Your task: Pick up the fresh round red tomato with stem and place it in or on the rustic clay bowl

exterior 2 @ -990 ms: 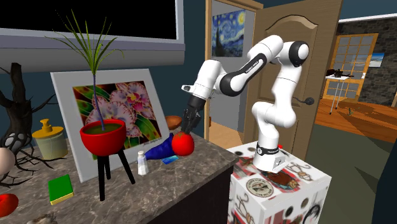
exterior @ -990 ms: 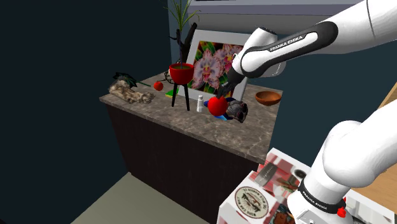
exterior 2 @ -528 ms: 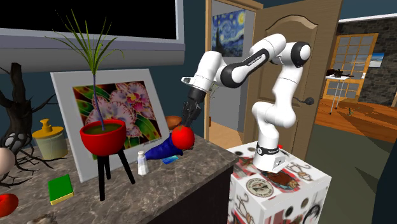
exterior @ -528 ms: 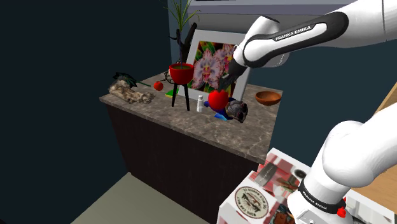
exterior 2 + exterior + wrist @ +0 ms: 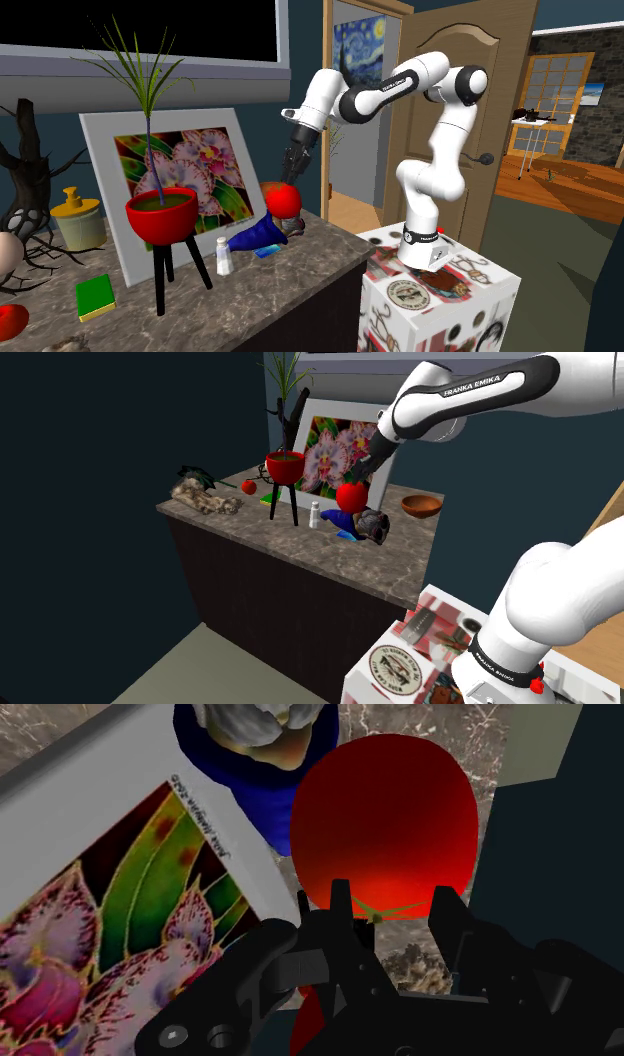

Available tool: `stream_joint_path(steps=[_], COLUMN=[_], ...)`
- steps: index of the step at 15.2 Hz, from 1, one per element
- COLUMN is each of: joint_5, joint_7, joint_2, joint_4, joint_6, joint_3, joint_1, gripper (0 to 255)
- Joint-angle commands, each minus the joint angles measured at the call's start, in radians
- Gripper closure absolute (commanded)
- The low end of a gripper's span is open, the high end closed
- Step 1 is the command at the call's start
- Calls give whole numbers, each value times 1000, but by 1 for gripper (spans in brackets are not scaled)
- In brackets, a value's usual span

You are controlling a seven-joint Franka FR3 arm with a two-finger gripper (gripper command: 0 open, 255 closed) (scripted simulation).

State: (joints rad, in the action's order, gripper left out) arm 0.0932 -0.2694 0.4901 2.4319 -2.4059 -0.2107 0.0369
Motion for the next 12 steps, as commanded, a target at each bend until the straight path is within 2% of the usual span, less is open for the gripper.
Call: stream_joint_path(steps=[1,12], joint_5=[-2,27], joint_7=[-53,-345], joint_2=[18,-49], joint_4=[-1,-165], joint_6=[24,153], joint_3=[-43,-297], joint_1=[-13,-43], gripper=[255,255])
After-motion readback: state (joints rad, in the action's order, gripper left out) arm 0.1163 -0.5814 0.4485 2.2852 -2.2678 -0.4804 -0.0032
